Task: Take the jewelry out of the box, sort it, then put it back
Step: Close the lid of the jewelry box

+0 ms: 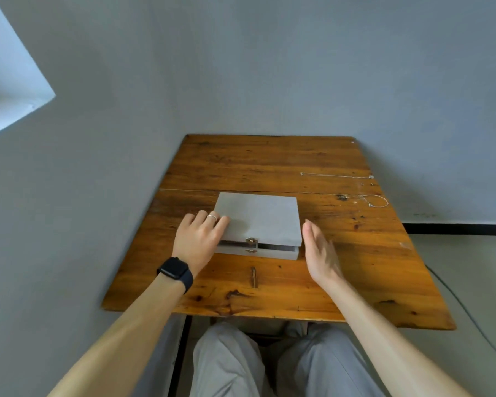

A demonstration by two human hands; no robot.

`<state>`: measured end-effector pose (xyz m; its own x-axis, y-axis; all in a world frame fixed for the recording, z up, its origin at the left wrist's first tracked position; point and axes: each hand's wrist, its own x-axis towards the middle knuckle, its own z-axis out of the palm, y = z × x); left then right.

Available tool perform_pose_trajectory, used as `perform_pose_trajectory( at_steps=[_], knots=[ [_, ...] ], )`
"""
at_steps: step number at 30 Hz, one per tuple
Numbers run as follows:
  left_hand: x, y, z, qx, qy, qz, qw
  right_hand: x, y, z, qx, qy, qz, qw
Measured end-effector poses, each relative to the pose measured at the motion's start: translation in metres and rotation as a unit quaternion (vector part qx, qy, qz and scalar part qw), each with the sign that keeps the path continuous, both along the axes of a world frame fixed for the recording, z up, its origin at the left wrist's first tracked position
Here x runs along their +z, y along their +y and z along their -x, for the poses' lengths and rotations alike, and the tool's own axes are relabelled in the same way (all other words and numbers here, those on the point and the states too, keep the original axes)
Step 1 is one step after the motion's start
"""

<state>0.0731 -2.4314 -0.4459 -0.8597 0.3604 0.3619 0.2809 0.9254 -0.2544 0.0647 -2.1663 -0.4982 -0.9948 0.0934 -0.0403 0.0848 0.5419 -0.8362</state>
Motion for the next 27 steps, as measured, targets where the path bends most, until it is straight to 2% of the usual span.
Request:
perform_pose_trajectory(
  at_steps=[3, 8, 18, 21, 23, 25, 27],
  knots=[
    [-0.002, 0.006, -0.005, 0.005, -0.006, 0.007, 1.0, -0.003, -0.017, -0.014, -0.003, -0.018, 0.014, 1.0],
    [0.001, 0.011, -0.009, 0.009, -0.043, 0.039, 0.998, -0.014, -0.03, -0.022, -0.069, 0.012, -0.057, 0.996],
    [-0.004, 0.005, -0.003, 0.028, -0.134, 0.047, 0.989, -0.022, -0.03, -0.024, -0.071, 0.041, -0.109, 0.991],
    [-0.01, 0.012, -0.008, 0.056, -0.172, -0.019, 0.983, -0.024, -0.029, -0.027, -0.07, 0.064, -0.117, 0.989],
    [-0.02, 0.019, -0.015, 0.082, -0.204, -0.123, 0.968, -0.025, -0.029, -0.028, -0.07, 0.065, -0.122, 0.988],
    [-0.034, 0.026, -0.022, 0.093, -0.193, -0.213, 0.953, -0.024, -0.03, -0.028, -0.074, 0.066, -0.123, 0.987],
    [-0.046, 0.03, -0.027, 0.095, -0.15, -0.256, 0.95, -0.023, -0.034, -0.028, -0.083, 0.068, -0.118, 0.987]
  ],
)
